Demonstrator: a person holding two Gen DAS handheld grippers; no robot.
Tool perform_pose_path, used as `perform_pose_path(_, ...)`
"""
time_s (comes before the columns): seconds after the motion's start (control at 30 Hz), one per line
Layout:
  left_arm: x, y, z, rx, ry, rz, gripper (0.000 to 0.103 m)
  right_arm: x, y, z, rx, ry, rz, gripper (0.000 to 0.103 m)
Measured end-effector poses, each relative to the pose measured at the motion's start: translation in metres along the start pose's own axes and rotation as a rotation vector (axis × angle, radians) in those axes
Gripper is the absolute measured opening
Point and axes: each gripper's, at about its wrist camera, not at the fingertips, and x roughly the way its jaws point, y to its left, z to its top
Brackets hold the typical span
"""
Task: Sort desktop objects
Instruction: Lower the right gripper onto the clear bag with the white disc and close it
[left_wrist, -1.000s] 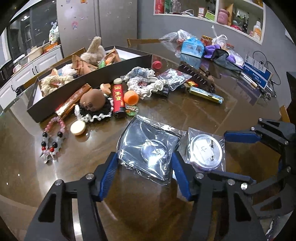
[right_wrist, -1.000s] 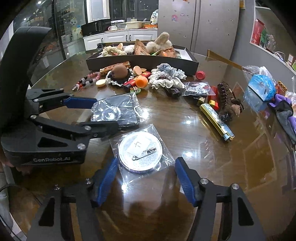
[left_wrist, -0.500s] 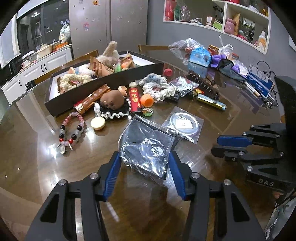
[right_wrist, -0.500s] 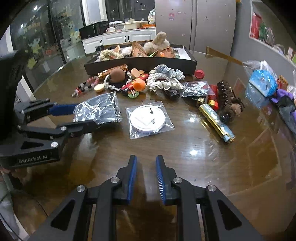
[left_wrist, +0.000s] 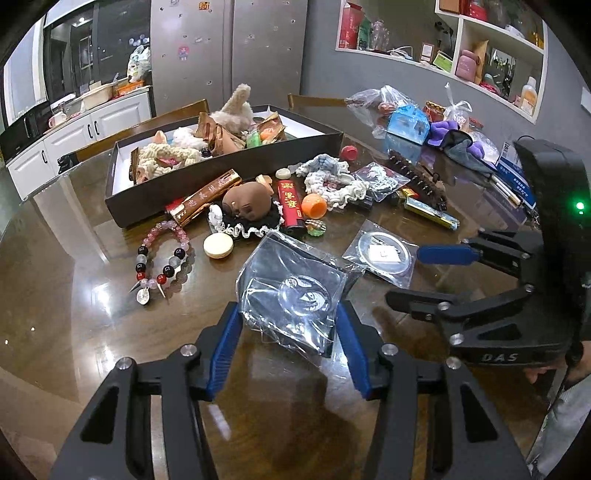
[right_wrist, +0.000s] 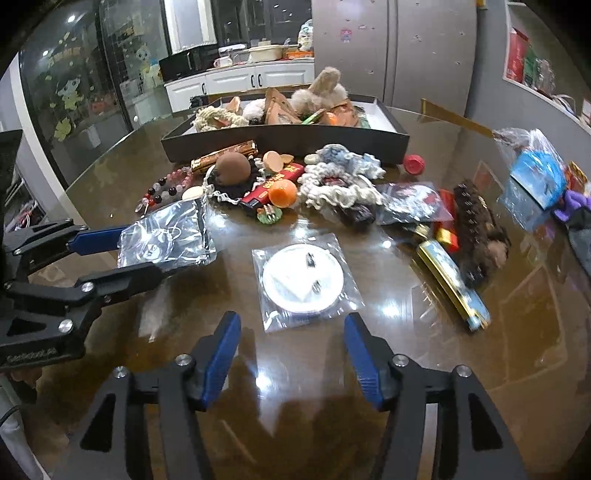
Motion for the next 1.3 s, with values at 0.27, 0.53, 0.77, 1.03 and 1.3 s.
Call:
perform_pose_path(0.27,0.007,0.010,0.001,-0.030,0.007,-0.022,0.053,0.017,0.009,0.015,-0.058,-0.004,-0.020,0.081)
perform_pose_path(0.53,0.011,0.011,-0.001,-0.039,0.009,-0.035,0.053,0.017,0.011,0.016,-0.054,-0.019,-0.026,0.071)
perform_pose_path(0.77,0.009,0.012,0.000,-0.045,0.003,-0.034,0.053,0.013,0.013,0.013,-0.039,-0.015,-0.036,0.067)
perform_pose_path(1.03,0.008,0.013,-0.001,-0.050,-0.001,-0.035,0.053,0.008,0.012,0.013,-0.025,-0.021,-0.045,0.059)
perform_pose_path(1.3,0.006,0.012,0.000,-0.045,-0.007,-0.040,0.053,0.004,0.005,0.013,-0.032,-0.002,-0.055,0.030)
